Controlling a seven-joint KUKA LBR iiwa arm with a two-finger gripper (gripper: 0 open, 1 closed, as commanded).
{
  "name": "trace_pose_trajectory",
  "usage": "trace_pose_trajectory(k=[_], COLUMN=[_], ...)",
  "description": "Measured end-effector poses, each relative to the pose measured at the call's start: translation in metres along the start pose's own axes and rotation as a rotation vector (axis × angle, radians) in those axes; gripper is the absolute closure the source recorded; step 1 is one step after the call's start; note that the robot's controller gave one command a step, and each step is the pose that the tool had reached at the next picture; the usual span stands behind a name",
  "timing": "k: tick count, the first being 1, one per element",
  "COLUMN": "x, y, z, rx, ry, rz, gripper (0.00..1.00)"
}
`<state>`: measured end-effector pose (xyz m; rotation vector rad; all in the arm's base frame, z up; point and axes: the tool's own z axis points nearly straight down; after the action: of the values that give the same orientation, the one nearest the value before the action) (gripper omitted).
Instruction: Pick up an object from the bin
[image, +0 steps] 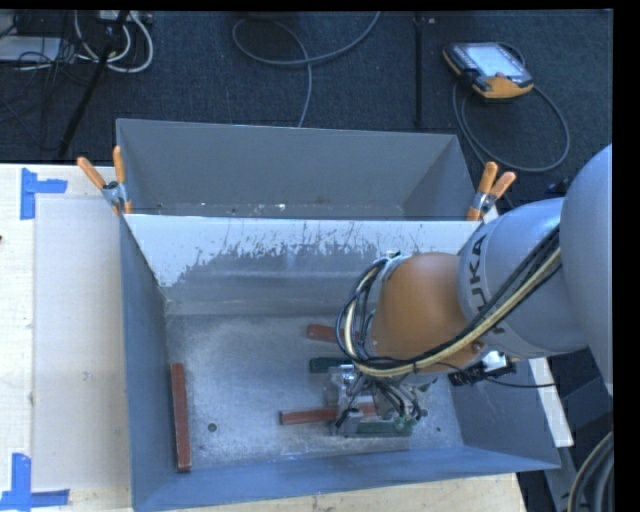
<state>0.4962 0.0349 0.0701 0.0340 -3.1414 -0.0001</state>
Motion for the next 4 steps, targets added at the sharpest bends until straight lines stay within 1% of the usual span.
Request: trace_pose_trajectory(k=[1, 2, 3, 4], x=[0.000, 0.001, 0.003, 0.002], y=[0.000, 0.000, 0.000, 0.000], z=[0.000, -0.004, -0.018, -0.040], rx=[0.000, 0.000, 0.001, 0.000], ry=[0.000, 0.004, 0.010, 0.006], rz=[0.000, 0.001, 0.001, 0.001], gripper=[1.00, 1.00, 1.00, 1.00])
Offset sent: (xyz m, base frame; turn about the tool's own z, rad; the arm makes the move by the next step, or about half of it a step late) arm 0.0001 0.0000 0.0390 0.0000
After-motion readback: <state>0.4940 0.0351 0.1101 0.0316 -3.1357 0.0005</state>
